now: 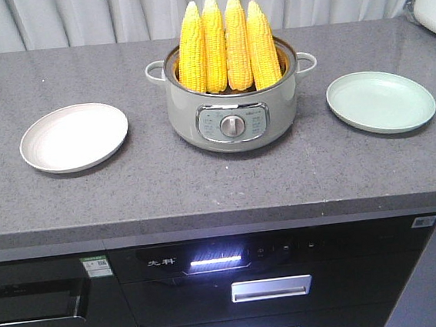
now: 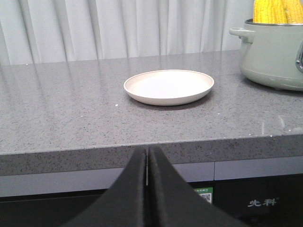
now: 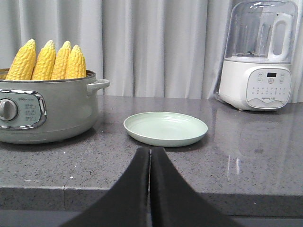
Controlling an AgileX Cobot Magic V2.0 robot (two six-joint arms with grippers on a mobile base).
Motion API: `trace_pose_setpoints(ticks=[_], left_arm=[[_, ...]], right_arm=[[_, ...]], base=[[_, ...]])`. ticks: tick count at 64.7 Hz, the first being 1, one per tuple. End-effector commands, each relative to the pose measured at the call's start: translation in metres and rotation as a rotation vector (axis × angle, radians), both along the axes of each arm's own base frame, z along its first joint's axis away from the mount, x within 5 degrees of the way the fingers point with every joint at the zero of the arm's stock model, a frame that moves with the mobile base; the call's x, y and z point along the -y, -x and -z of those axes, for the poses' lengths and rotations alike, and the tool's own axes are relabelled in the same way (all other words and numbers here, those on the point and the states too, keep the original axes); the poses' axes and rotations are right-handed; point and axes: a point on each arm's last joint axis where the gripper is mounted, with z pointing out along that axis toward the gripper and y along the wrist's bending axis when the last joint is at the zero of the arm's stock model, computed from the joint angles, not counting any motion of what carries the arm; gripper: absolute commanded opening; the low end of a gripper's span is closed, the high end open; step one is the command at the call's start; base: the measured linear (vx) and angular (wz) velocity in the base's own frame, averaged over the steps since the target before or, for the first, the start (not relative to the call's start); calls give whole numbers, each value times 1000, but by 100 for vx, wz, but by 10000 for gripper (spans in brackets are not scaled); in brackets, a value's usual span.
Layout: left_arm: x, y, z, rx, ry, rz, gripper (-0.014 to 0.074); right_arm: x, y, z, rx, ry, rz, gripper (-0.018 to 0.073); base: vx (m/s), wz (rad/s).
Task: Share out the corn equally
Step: 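Drive closer and center the base in front of the corn pot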
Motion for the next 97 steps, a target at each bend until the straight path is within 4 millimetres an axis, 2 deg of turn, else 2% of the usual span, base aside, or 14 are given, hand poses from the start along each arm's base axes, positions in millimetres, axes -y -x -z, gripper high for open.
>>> trace_pose_setpoints(ticks=[1,97], left_arm=[[0,1,-9,96,11,-4,-6],[0,1,-9,96,11,-4,-6]], right_arm=[[0,1,-4,70,19,6,-4],[0,1,-4,70,19,6,-4]], base=[[9,0],[7,0]])
